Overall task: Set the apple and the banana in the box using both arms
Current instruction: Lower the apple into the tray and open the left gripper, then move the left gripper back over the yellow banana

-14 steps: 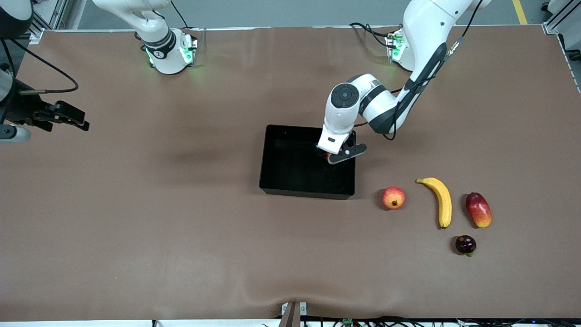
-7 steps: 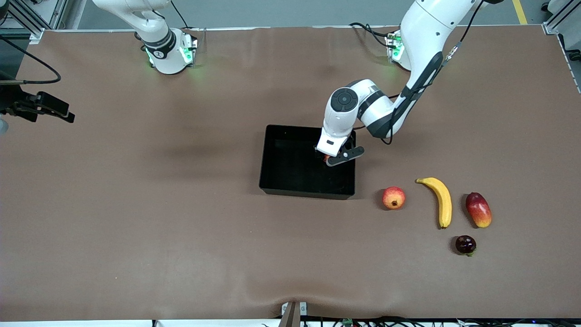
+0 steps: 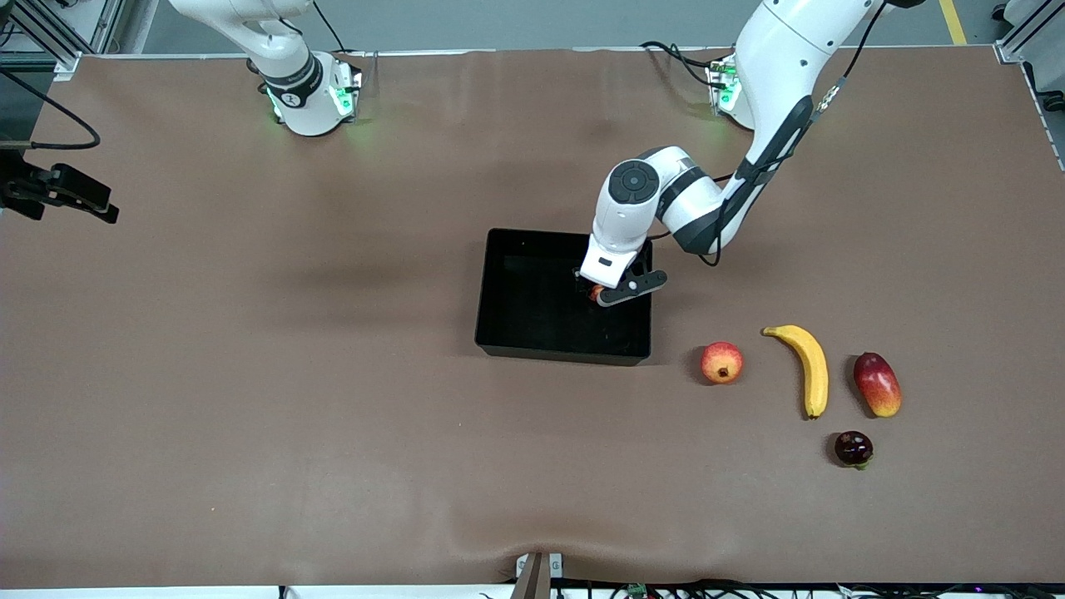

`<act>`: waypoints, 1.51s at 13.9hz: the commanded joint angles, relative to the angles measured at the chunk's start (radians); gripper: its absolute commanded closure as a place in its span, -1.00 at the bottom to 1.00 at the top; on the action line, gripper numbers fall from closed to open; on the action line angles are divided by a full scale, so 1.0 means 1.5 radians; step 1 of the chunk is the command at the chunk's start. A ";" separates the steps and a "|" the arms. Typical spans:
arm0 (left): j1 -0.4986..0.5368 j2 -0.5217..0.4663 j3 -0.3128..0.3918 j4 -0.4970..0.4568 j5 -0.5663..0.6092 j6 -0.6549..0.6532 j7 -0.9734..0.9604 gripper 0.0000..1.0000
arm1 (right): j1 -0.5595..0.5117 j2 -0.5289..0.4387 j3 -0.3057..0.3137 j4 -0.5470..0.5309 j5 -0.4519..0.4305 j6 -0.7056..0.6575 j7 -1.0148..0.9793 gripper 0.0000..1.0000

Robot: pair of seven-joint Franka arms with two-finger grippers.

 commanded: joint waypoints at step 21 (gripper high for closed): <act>0.191 -0.114 -0.001 0.156 0.011 -0.248 0.246 -1.00 | -0.020 -0.003 -0.001 0.016 0.032 -0.011 0.002 -1.00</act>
